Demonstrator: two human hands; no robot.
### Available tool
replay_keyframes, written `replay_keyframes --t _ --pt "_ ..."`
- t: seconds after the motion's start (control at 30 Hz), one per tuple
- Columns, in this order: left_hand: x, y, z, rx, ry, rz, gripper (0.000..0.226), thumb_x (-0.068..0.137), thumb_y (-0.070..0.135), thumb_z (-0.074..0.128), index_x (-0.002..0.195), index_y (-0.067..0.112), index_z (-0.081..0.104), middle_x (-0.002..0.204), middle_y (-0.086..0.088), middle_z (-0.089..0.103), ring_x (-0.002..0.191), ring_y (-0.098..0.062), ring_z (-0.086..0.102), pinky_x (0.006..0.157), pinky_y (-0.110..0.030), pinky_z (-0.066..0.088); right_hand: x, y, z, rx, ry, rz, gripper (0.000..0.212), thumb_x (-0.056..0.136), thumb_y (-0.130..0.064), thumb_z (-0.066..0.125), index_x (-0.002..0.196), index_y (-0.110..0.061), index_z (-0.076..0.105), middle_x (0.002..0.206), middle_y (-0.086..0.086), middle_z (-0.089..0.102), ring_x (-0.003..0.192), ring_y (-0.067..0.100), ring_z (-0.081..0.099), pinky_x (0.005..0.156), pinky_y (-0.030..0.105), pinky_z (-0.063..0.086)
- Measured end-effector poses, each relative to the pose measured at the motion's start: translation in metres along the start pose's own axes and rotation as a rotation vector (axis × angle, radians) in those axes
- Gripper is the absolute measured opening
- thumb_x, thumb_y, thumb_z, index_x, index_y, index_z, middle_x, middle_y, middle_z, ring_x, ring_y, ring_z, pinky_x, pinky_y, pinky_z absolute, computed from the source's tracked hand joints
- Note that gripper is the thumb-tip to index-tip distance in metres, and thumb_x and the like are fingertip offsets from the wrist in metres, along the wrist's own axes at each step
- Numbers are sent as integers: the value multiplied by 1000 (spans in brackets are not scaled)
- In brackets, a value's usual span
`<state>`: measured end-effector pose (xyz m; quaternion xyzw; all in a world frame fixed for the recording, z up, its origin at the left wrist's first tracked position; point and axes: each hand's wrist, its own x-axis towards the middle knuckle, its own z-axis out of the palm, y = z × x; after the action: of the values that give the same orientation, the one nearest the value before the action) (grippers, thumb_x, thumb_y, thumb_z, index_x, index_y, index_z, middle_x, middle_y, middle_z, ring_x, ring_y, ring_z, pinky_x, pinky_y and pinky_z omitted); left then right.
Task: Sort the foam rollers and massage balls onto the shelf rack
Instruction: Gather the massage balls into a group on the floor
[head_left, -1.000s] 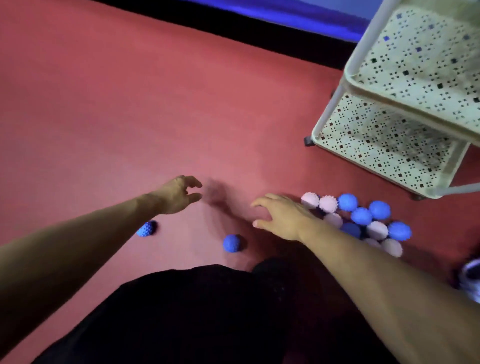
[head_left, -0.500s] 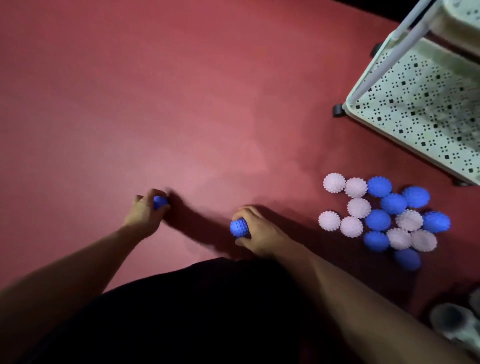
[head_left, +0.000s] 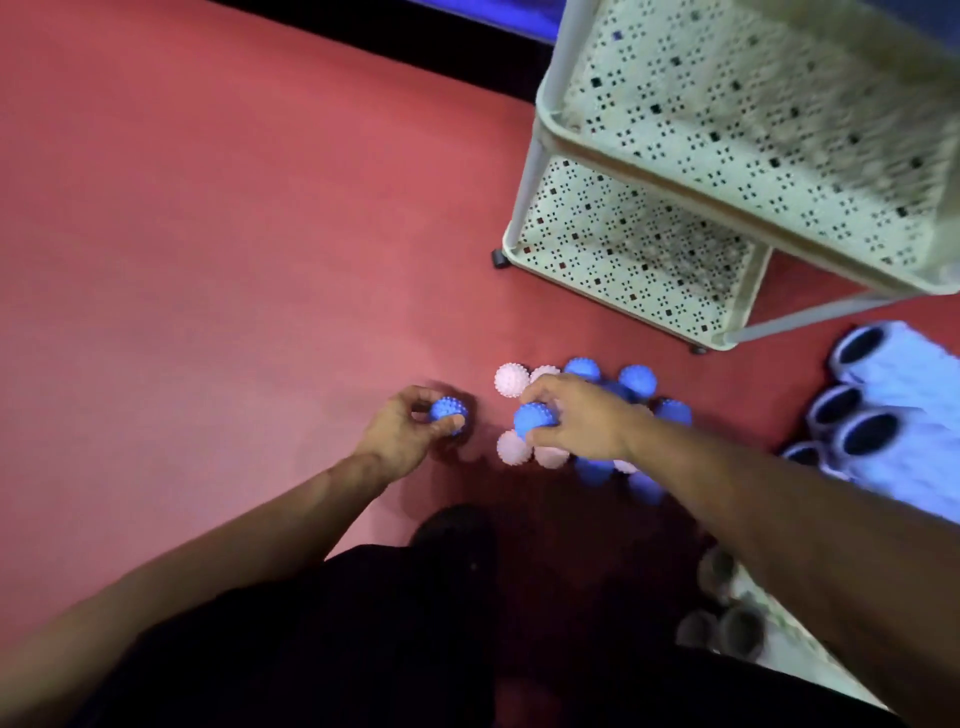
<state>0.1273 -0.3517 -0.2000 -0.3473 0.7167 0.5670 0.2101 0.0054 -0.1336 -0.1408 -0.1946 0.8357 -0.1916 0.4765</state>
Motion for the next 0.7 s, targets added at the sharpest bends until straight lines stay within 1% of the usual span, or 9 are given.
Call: replay_keyframes --t 0.07,0.17,0.27,0.33,0.4,0.47,0.53,0.63,0.7 --pt "1 11 24 -14 -20 12 36 81 14 82 112 5 65 102 -1 68 85 -13 62 67 -7 48 -15 27 -27 -59 33 33 43 81 -27 76 121 -27 61 108 -5 55 95 14 56 93 25 42" --pt "4 22 53 0 -1 -25 33 81 18 82 108 7 67 100 -4 70 82 -12 62 60 -3 43 -35 68 -46 93 130 137 41 80 -22 77 117 -28 61 103 -6 60 91 15 58 85 25 43" --pt "9 28 78 -15 28 -54 31 80 23 83 101 2 73 94 -9 74 73 -12 60 55 -7 44 -55 111 -44 190 210 275 38 78 -22 78 113 -25 62 97 -3 65 86 17 62 79 27 47" --pt "12 31 89 -17 60 -66 33 80 27 83 100 2 72 91 -9 73 70 -13 58 56 -13 46 -62 138 -35 245 238 380 43 66 -35 79 105 -23 66 92 1 72 81 21 67 80 34 54" --pt "16 33 99 -19 75 -87 35 81 31 81 99 3 73 92 -10 73 73 -15 60 64 -25 50 -64 165 -29 314 245 433 57 49 -51 70 95 -16 71 81 3 74 74 21 69 80 42 57" --pt "19 33 105 -12 87 -111 36 83 36 79 99 4 73 89 -9 72 74 -18 60 69 -33 51 -67 177 -23 383 257 491 46 57 -47 73 87 -12 75 79 10 76 68 17 65 81 45 57" --pt "19 33 110 -37 98 -142 41 83 43 78 98 5 72 84 -7 69 72 -21 60 67 -38 53 -72 185 -18 364 249 560 29 74 -36 78 86 -10 78 84 12 76 69 16 62 77 39 56" --pt "17 34 114 -25 87 -191 41 86 46 73 99 7 70 88 -9 68 78 -27 66 74 -50 60 -75 196 -7 259 167 625 23 82 -32 73 80 -9 76 80 12 72 69 17 61 60 27 45" --pt "14 35 115 -8 79 -220 39 91 45 67 103 7 70 91 -9 68 84 -30 68 75 -55 60 -72 193 -2 174 122 641 24 85 -30 68 73 -9 69 75 12 67 67 19 60 48 24 37"
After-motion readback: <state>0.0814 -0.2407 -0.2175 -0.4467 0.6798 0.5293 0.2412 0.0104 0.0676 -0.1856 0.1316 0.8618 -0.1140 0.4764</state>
